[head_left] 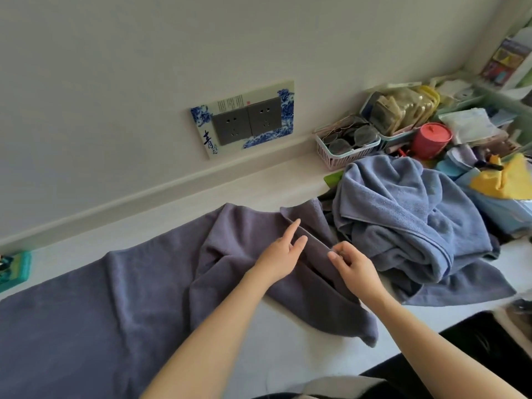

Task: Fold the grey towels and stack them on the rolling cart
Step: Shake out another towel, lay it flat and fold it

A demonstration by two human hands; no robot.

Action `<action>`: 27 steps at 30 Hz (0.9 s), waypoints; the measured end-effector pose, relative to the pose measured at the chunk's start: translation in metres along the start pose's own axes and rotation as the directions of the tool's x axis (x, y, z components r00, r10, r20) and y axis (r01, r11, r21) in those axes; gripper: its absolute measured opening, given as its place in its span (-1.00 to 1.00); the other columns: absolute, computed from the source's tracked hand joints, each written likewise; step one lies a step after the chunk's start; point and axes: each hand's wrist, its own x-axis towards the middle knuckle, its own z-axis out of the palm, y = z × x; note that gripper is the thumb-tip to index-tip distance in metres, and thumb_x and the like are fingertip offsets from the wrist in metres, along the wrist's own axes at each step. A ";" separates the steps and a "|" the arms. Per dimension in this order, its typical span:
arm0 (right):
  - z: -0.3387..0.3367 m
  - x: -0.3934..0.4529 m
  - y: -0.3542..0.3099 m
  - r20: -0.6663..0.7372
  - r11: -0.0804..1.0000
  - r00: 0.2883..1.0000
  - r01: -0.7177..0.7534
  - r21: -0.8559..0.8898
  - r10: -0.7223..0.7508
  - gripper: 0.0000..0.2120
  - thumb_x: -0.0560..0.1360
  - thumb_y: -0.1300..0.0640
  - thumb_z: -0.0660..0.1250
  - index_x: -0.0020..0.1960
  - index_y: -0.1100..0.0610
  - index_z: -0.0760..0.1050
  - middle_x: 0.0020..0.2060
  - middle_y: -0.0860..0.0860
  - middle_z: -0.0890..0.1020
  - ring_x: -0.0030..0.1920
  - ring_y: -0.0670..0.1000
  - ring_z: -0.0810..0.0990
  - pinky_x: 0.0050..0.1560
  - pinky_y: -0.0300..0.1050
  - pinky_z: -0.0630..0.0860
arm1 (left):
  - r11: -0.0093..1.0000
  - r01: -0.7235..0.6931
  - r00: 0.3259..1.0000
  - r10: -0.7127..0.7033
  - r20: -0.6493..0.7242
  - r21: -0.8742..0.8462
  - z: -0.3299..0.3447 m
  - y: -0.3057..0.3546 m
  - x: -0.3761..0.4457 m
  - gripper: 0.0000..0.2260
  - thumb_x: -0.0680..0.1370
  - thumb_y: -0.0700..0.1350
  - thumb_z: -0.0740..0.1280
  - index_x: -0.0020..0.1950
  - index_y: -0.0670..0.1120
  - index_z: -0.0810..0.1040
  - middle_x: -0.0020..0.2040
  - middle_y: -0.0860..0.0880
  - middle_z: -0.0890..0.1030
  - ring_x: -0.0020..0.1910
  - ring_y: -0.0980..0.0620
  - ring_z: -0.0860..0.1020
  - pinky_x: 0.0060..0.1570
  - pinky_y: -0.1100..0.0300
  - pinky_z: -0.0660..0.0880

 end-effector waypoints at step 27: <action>-0.293 0.026 -0.031 -0.447 0.961 0.852 -0.217 0.174 0.273 -0.59 0.43 -0.17 0.37 -0.20 0.21 0.60 -0.35 0.10 0.65 -0.39 0.02 0.56 -0.31 -0.12 0.43 | 0.866 -0.497 0.865 0.489 0.112 0.052 -0.011 0.334 0.135 -0.69 0.55 -0.02 0.29 0.24 -0.12 0.51 0.21 -0.05 0.52 0.17 0.00 0.50 0.16 0.17 0.41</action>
